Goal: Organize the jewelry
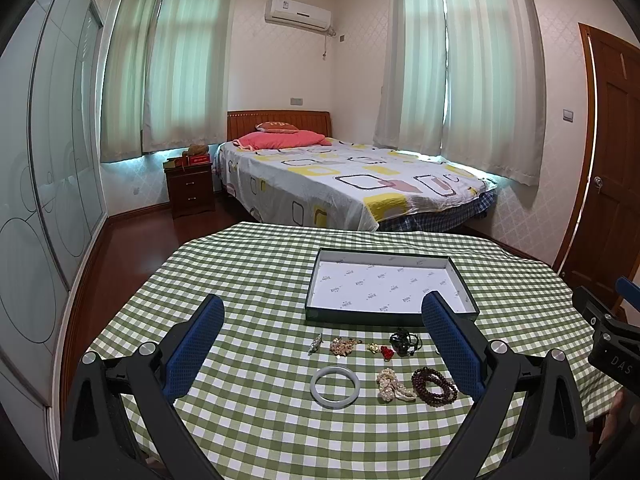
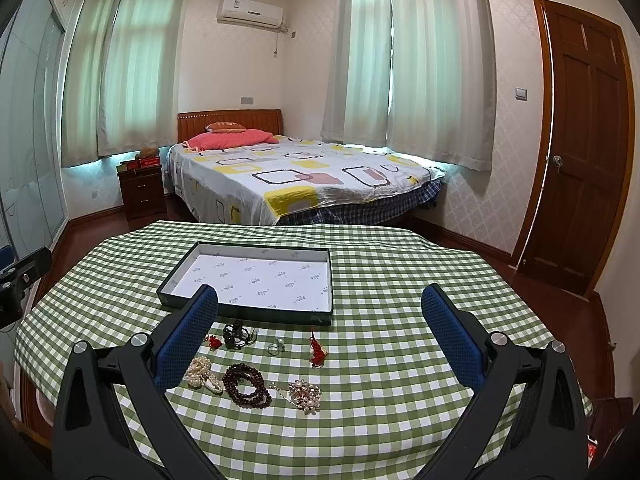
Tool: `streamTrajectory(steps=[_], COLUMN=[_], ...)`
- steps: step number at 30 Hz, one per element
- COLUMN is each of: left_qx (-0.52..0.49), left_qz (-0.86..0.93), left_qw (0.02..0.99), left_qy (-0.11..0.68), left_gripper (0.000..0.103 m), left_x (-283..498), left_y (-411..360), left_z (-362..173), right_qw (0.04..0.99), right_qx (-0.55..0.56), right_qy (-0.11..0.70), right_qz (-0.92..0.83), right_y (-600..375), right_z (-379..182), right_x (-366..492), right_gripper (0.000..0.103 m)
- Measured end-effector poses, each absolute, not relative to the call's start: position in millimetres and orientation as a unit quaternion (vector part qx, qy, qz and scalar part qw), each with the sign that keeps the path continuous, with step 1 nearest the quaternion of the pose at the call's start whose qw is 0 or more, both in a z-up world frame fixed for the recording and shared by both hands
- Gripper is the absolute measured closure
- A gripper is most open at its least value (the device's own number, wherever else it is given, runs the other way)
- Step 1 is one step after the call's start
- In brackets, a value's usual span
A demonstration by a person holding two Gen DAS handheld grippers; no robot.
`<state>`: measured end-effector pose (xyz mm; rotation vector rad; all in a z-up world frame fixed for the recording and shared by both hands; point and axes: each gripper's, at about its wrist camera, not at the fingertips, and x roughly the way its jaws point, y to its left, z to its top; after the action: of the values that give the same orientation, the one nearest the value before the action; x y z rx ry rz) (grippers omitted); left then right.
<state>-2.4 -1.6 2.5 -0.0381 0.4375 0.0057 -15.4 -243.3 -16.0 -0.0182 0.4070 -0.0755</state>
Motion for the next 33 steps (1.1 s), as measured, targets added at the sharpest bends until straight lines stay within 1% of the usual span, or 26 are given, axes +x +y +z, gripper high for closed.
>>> streamTrajectory(steps=[33], left_qx=[-0.02], left_qz=[0.003], left_qw=[0.975], left_qy=[0.22], left_gripper=[0.007], left_x=[-5.5], left_y=[-4.7], left_z=[3.8], right_qw=[0.979], right_qx=[-0.011], right_qy=[0.2], right_qz=[-0.036], right_y=[-239.2], right_z=[-15.1], right_x=[-16.0], right_gripper=[0.004])
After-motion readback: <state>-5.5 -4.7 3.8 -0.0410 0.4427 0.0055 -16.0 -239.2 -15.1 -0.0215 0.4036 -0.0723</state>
